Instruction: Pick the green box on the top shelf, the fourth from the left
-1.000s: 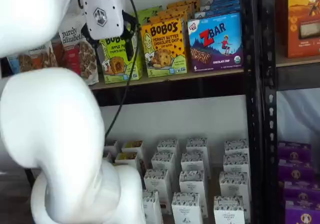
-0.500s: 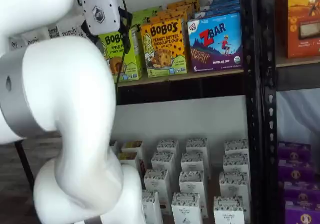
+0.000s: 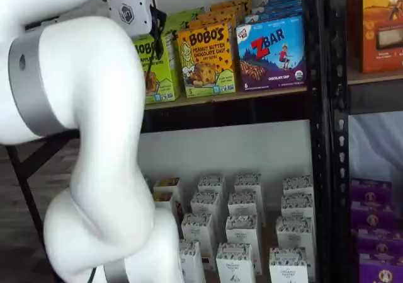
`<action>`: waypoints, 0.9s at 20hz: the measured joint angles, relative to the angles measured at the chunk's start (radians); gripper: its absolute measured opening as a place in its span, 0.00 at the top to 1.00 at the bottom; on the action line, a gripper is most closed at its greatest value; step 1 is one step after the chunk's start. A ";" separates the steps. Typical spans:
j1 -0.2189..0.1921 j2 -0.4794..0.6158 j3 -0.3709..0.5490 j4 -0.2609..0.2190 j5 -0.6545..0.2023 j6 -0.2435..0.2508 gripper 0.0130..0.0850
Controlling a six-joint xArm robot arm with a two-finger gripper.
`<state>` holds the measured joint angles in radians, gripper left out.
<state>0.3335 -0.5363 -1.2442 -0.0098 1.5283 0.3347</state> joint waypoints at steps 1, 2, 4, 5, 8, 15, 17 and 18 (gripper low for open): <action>-0.008 0.014 -0.011 0.014 -0.005 -0.007 0.00; -0.012 0.029 -0.025 0.022 -0.003 -0.012 0.00; -0.017 0.051 -0.042 0.028 -0.010 -0.018 0.00; -0.020 0.059 -0.048 0.030 -0.015 -0.020 0.00; -0.022 0.076 -0.063 0.029 -0.024 -0.024 0.00; -0.032 0.140 -0.127 0.043 -0.015 -0.033 0.00; -0.032 0.157 -0.143 0.041 -0.015 -0.033 0.00; -0.030 0.168 -0.155 0.038 -0.011 -0.031 0.00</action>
<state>0.3034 -0.3684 -1.3991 0.0279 1.5171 0.3039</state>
